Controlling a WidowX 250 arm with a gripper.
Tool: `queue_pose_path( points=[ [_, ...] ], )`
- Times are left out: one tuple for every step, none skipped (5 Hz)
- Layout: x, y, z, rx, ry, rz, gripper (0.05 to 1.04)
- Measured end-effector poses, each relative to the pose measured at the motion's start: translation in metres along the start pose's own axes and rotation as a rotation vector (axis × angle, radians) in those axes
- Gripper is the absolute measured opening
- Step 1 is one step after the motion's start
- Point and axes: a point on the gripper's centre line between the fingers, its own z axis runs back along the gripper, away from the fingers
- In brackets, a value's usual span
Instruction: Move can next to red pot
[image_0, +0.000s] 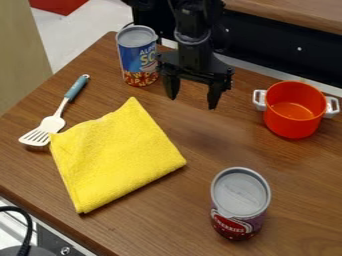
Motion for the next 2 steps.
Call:
queue_pose_path(
  points=[
    [-0.008,0.001,-0.010,0.005,0.035,-0.002,0.997],
    [-0.011,0.029,-0.028,0.020,0.019,0.065,0.997]
  ],
)
